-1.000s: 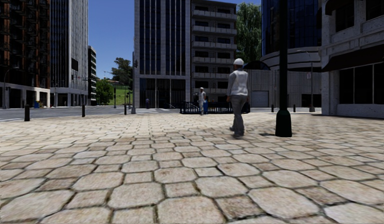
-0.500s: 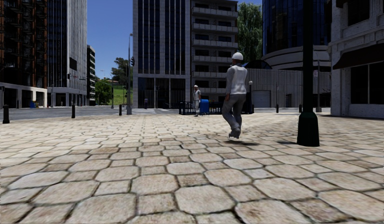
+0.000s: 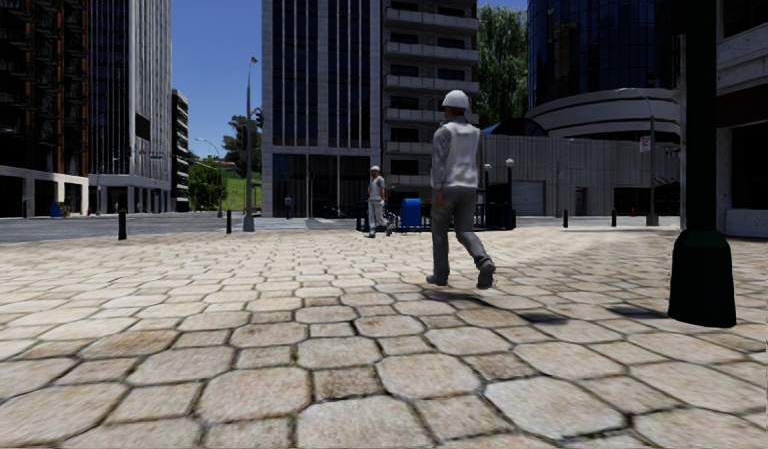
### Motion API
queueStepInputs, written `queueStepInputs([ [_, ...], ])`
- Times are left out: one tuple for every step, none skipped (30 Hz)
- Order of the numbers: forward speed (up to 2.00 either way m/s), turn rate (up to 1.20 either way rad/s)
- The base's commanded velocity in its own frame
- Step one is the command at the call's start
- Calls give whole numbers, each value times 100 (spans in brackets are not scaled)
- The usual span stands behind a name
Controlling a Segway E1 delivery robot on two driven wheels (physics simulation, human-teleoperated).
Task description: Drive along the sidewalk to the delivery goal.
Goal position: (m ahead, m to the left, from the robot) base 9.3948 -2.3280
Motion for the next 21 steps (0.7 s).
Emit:
queueStepInputs([
  [200, 0],
  [200, 0],
  [200, 0],
  [200, 0],
  [200, 0],
  [200, -6],
  [200, -11],
  [200, -22],
  [200, -29],
  [200, -31],
  [200, -31],
  [200, -31],
  [200, -31],
  [200, -31],
  [200, -31],
  [200, -31],
  [200, -31],
  [200, -31],
  [200, -31],
  [200, -31],
  [200, -31],
])
